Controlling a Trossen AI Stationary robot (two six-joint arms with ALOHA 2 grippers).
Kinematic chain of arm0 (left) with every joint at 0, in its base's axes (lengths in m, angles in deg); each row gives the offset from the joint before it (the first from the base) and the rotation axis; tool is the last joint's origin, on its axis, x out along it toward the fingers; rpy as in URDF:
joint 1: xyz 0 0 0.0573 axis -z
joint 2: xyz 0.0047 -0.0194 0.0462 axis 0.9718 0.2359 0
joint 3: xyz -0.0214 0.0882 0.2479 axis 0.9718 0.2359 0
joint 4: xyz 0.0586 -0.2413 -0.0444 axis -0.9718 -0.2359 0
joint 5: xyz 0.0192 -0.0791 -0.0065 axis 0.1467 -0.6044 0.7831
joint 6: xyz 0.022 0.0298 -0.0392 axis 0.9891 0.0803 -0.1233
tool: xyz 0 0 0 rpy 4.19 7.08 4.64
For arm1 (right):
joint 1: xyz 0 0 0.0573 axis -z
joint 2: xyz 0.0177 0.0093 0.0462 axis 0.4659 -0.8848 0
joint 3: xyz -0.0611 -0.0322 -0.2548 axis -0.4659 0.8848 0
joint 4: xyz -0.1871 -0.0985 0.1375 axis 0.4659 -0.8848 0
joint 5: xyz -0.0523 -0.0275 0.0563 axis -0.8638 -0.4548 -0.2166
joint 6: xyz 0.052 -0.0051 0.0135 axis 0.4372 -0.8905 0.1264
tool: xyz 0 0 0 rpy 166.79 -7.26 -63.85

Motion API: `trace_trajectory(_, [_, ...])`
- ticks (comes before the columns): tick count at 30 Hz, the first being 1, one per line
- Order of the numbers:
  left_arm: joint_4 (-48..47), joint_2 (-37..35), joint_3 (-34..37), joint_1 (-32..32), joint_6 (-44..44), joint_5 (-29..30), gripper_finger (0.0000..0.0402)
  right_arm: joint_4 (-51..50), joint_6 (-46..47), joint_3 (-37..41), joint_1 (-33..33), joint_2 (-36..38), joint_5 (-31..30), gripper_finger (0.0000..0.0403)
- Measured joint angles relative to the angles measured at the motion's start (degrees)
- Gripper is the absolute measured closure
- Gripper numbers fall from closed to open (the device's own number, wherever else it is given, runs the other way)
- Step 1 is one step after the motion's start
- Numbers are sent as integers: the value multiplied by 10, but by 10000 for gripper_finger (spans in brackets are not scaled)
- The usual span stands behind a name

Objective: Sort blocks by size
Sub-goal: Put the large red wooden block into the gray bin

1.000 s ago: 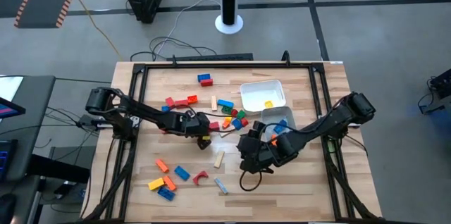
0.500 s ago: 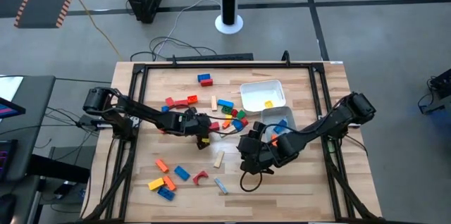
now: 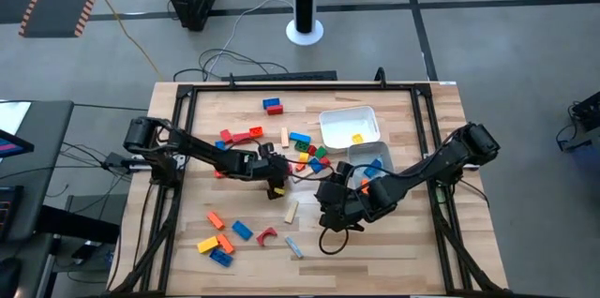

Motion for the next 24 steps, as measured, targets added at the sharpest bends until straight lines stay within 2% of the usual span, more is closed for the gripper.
trace_trajectory(3, [-3,-1,0,0,16,1,197,-6,0,0,0,0,0,168])
trace_trajectory(8, [0,-3,0,5,30,13,275,-26,6,0,-11,0,0,168])
trace_trajectory(13, [-4,-6,-3,11,42,11,277,-74,41,0,-26,2,0,168])
trace_trajectory(18, [0,-43,-29,35,66,12,277,-143,101,-14,-43,28,0,168])
trace_trajectory(24, [38,-50,-89,48,91,7,277,-191,169,-14,-90,78,-46,168])
